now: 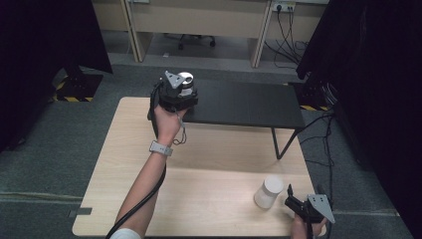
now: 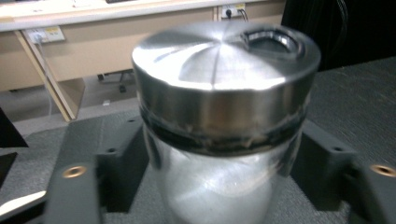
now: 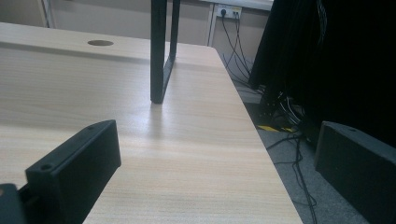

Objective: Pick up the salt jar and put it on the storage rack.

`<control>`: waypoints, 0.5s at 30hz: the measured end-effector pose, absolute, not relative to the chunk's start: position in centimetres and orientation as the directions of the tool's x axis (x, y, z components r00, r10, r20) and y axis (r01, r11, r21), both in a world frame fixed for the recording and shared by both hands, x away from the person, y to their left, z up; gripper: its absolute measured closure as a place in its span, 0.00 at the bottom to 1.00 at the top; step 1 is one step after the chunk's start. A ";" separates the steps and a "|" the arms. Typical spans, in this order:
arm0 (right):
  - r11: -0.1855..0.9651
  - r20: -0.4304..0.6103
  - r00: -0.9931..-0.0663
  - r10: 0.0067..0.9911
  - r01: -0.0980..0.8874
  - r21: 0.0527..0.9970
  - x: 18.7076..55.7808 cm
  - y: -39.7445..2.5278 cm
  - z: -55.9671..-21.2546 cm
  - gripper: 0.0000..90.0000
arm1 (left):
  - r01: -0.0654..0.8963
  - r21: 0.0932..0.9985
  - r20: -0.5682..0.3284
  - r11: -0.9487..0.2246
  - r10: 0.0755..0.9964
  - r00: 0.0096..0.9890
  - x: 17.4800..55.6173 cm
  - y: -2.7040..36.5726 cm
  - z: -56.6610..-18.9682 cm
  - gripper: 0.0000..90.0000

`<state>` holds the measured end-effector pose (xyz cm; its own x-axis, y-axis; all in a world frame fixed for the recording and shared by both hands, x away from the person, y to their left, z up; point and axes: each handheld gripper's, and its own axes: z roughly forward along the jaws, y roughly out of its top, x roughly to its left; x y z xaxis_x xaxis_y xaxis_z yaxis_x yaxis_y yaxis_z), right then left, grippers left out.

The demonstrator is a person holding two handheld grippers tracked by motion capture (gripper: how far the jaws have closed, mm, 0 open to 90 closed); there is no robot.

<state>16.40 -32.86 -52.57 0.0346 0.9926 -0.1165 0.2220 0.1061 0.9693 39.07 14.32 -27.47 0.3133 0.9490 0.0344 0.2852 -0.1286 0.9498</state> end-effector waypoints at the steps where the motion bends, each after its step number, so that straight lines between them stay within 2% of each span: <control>1: 0.106 -0.116 0.034 0.993 0.222 0.969 16.4 -32.9 -52.6 0.01 | 0.274 0.954 0.029 -0.122 0.947 0.321 38.9 14.6 -27.6 0.23; 8: 0.111 -0.120 0.027 0.992 0.224 0.968 16.4 -32.9 -52.5 0.01 | 0.288 0.953 -0.011 -0.094 0.940 0.342 38.3 15.9 -28.1 0.01; 15: 0.112 -0.120 0.022 0.993 0.218 0.970 16.3 -33.0 -52.6 0.01 | 0.300 0.950 -0.024 -0.082 0.943 0.333 37.2 16.9 -28.7 0.00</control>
<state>16.27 -33.00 -52.62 0.0224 0.9925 -0.1201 0.2176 0.1124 0.9695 37.15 16.92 -28.68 0.3330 0.9426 -0.0242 0.3002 -0.0816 0.9504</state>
